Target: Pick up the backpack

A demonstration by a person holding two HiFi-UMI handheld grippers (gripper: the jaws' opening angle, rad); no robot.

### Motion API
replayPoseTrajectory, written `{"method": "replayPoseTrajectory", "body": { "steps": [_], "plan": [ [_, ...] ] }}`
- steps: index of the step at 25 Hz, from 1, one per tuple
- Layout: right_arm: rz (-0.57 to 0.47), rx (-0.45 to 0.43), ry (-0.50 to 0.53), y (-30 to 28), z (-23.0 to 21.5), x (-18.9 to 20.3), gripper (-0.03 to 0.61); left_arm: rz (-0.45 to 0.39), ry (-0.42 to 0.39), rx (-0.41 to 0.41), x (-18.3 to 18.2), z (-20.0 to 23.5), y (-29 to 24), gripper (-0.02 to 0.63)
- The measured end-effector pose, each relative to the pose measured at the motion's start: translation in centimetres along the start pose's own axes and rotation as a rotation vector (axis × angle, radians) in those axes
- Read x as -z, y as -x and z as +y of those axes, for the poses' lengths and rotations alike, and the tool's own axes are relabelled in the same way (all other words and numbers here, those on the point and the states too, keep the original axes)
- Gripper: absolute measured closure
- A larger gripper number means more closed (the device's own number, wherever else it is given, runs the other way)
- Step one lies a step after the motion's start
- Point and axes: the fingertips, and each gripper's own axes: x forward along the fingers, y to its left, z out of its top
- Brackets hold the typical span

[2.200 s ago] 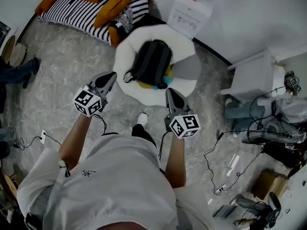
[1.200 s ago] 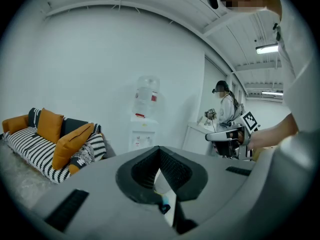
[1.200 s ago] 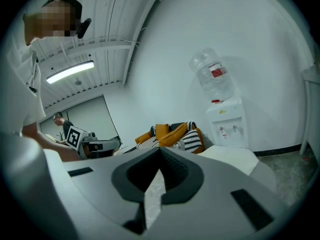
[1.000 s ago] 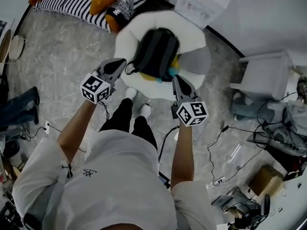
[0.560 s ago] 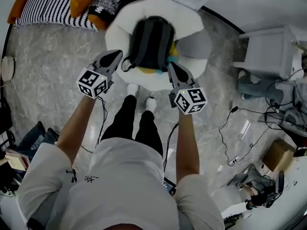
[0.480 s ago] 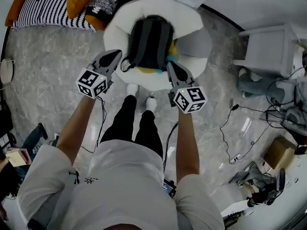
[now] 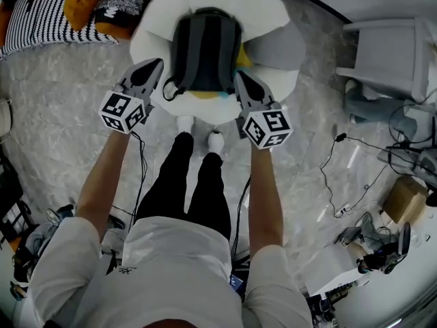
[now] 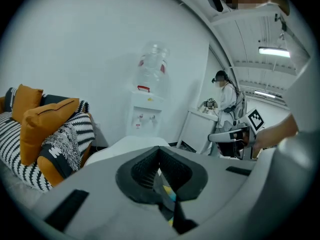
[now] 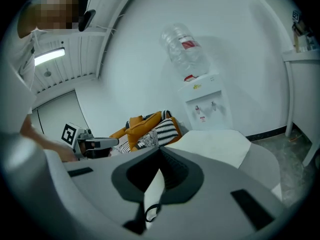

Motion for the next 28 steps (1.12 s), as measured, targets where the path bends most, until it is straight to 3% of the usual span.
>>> {"method": "replayPoseTrajectory", "body": {
  "steps": [28],
  "plan": [
    [0.115,0.064,0.008,-12.6,-12.7,16.0,0.571,0.129,-0.005,0.024,16.0,7.3,-14.4,0.611]
  ]
}}
